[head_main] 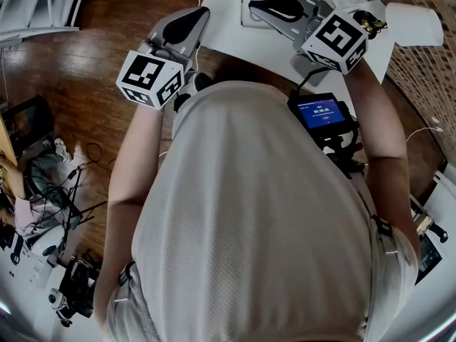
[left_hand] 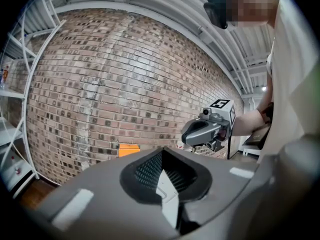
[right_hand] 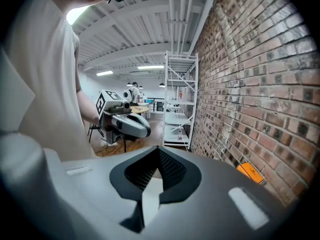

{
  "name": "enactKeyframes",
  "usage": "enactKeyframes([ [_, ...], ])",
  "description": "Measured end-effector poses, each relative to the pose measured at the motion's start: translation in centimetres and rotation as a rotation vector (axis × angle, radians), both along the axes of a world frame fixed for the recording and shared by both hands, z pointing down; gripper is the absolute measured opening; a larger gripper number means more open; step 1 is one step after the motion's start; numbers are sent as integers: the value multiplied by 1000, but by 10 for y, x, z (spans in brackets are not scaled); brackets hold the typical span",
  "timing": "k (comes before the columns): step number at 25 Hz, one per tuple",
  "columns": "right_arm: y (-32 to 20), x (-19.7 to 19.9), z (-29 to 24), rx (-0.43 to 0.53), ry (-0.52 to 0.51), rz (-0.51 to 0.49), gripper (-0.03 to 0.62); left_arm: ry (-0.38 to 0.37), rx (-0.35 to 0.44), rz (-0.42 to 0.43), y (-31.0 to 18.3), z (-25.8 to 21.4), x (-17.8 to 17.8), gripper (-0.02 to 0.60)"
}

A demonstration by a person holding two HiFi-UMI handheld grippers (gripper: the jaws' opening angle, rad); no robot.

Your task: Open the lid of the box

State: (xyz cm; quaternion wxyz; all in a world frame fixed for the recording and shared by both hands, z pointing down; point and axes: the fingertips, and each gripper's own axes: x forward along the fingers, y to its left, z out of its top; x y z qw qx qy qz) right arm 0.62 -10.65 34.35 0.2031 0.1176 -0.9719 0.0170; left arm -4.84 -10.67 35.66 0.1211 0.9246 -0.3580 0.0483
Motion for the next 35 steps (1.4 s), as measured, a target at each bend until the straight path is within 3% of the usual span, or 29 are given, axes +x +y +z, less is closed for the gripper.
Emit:
enactKeyframes([
  [6, -14, 13, -12, -65, -141, 67, 0, -9, 14, 10, -5, -9, 3, 0],
  [35, -15, 19, -29, -22, -222, 85, 0, -30, 41, 29, -14, -25, 10, 0],
])
